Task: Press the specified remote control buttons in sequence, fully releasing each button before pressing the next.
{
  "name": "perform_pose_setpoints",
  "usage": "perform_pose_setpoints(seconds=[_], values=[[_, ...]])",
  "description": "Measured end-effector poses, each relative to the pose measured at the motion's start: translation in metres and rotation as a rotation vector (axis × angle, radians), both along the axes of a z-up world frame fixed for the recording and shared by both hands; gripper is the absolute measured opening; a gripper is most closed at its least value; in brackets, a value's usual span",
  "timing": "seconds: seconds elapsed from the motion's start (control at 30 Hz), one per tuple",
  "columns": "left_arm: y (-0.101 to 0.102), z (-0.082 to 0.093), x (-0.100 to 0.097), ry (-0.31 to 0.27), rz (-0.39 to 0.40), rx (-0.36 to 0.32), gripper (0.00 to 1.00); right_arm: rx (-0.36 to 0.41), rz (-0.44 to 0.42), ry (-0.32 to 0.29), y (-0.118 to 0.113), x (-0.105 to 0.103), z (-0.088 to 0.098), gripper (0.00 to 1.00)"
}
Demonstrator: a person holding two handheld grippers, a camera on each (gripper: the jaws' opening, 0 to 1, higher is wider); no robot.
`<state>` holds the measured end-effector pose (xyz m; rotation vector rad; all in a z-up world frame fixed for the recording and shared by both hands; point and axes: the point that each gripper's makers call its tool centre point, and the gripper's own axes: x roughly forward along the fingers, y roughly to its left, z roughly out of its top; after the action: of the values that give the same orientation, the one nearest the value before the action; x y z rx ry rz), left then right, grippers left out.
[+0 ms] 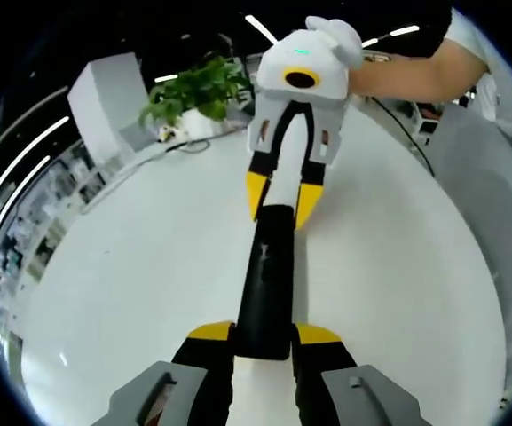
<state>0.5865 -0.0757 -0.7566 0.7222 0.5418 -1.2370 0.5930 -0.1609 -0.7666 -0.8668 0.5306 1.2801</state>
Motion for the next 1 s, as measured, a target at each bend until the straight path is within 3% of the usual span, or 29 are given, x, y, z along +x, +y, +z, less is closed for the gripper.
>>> perform_pose_setpoints(seconds=[0.57,1.0], values=[[0.005,-0.01,0.048,-0.032,-0.009,0.048,0.24,-0.01,-0.013,-0.043,0.004,0.045,-0.007,0.19],[0.005,-0.013,0.062,-0.012,-0.001,0.041,0.24,0.023,-0.037,0.009,0.003,0.057,-0.009,0.19]])
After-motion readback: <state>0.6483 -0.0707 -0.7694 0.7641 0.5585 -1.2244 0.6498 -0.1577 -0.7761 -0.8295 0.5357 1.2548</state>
